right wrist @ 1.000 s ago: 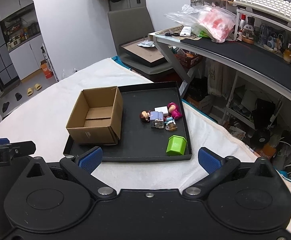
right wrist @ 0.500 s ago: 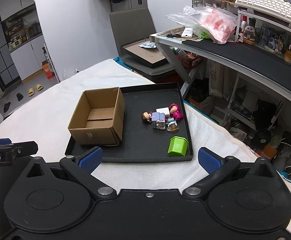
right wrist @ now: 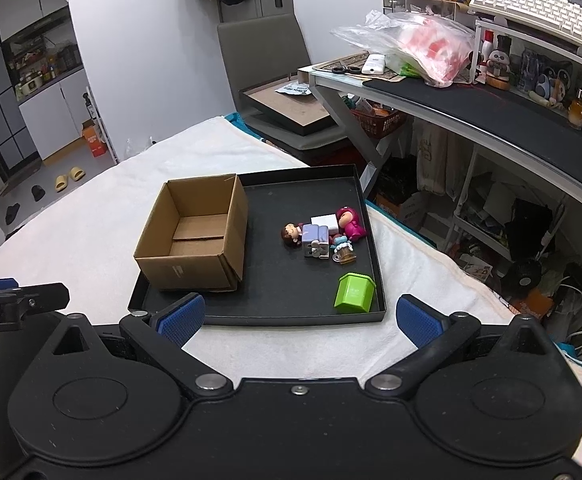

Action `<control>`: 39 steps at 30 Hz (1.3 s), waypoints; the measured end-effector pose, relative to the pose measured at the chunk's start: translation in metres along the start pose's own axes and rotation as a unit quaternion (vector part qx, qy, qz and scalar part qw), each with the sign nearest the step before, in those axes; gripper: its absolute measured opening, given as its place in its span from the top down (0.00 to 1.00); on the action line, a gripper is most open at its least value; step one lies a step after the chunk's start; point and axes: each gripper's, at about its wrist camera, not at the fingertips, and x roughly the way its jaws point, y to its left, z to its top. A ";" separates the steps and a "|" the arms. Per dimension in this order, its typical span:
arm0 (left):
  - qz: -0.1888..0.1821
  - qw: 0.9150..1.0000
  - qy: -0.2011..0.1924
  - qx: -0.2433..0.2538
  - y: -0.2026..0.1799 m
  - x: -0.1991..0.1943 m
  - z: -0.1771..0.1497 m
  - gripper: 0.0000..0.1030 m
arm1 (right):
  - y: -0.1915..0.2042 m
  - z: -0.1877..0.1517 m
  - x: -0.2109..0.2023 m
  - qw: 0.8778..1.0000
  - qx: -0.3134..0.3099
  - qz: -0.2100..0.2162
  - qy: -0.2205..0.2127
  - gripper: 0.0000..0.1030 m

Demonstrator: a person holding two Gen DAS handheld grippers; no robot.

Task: Organize rigid objects

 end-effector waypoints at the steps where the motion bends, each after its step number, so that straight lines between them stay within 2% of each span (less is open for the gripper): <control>1: -0.003 1.000 0.000 -0.002 0.001 0.000 0.000 0.06 | 0.000 0.000 0.000 1.000 0.000 0.000 0.001 0.00; 12: -0.012 1.000 0.017 0.004 0.003 0.014 0.006 0.06 | 0.001 0.001 0.017 1.000 0.005 0.007 0.009 0.00; 16: 0.000 1.000 0.017 -0.001 0.008 0.025 0.011 0.06 | -0.001 0.001 0.031 1.000 0.014 -0.001 0.011 0.00; 22: -0.003 0.999 0.026 -0.019 0.020 0.042 0.020 0.06 | -0.004 0.002 0.051 0.999 0.026 -0.003 0.019 0.00; 39: 0.019 0.998 0.053 -0.024 0.034 0.100 0.037 0.06 | -0.028 -0.001 0.107 0.996 0.084 -0.030 0.014 0.00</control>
